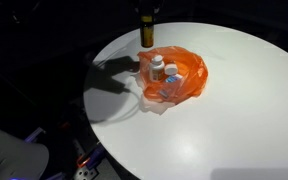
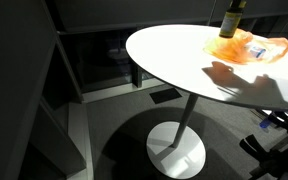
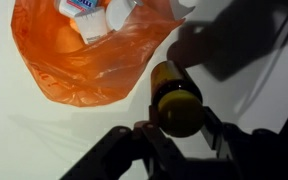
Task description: Place the yellow and brown bottle on the table
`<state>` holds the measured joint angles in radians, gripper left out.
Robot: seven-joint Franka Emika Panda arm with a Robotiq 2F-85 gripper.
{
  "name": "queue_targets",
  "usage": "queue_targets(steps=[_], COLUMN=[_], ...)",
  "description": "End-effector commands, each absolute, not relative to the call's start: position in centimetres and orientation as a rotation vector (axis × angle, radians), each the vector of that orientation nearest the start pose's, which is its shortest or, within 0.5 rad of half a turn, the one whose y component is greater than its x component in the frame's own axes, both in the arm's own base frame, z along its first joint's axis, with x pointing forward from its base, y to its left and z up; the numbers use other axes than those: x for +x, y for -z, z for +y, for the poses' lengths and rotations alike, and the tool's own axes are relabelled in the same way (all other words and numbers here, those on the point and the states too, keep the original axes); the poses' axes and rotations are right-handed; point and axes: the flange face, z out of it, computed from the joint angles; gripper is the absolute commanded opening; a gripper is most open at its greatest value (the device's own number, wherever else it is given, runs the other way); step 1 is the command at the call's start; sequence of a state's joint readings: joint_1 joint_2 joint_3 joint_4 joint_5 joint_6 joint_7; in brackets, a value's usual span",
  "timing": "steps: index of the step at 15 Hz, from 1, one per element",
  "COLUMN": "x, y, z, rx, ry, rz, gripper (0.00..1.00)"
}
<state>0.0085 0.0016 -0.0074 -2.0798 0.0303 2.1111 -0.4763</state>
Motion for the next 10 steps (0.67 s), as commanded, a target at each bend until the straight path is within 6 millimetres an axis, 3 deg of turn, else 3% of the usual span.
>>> queue_targets(steps=[1, 5, 9, 10], x=[54.9, 55.1, 55.7, 55.8], y=[-39.5, -35.2, -33.1, -33.3], z=[-0.8, -2.1, -3.0, -3.1], rx=[-2.964, -2.935, -2.935, -2.938], ry=[-0.007, -0.065, -0.05, -0.032], rz=[-0.817, -0.896, -0.939, -0.942], gripper=[0.2, 0.2, 0.2, 0.64])
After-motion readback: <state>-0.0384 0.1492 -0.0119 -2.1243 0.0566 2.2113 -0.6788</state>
